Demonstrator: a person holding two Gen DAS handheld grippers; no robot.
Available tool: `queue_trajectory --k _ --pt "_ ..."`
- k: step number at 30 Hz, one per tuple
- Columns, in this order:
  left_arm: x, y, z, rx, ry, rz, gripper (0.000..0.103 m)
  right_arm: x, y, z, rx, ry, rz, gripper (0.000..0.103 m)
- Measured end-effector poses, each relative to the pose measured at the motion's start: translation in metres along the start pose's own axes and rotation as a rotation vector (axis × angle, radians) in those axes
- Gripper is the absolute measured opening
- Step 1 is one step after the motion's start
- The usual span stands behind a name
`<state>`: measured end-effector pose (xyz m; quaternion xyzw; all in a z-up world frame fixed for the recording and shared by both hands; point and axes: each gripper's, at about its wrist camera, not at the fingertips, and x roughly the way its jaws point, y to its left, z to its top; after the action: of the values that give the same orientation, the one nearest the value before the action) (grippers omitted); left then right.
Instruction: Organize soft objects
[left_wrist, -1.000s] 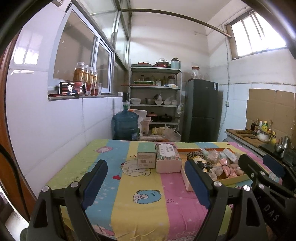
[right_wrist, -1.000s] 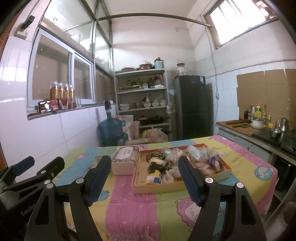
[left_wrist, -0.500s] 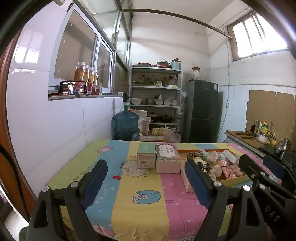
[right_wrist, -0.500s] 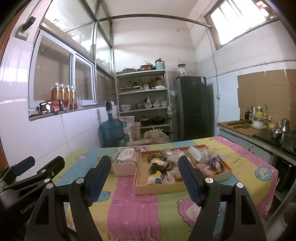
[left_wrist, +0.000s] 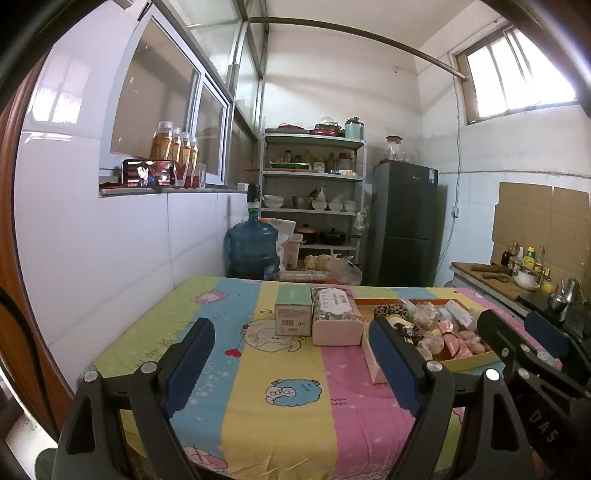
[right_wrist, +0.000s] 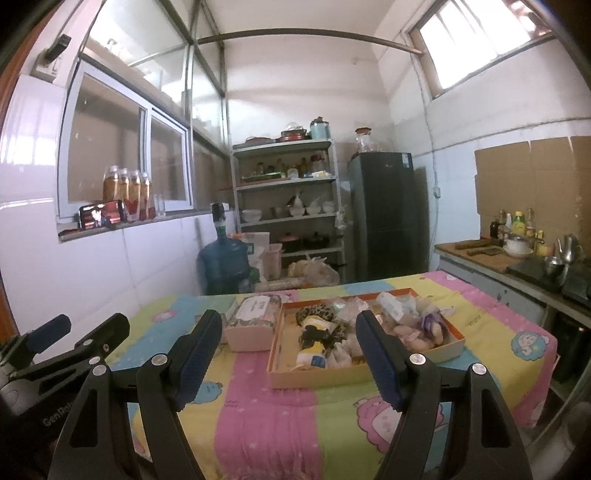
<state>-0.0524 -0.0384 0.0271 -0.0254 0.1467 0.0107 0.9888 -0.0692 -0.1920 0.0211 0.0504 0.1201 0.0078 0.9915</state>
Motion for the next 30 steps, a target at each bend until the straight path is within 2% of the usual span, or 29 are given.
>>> queue_trajectory --k 30 --pt "0.002 -0.012 -0.008 0.013 0.016 -0.003 0.085 -0.002 -0.007 -0.004 -0.005 -0.014 -0.021 0.076"
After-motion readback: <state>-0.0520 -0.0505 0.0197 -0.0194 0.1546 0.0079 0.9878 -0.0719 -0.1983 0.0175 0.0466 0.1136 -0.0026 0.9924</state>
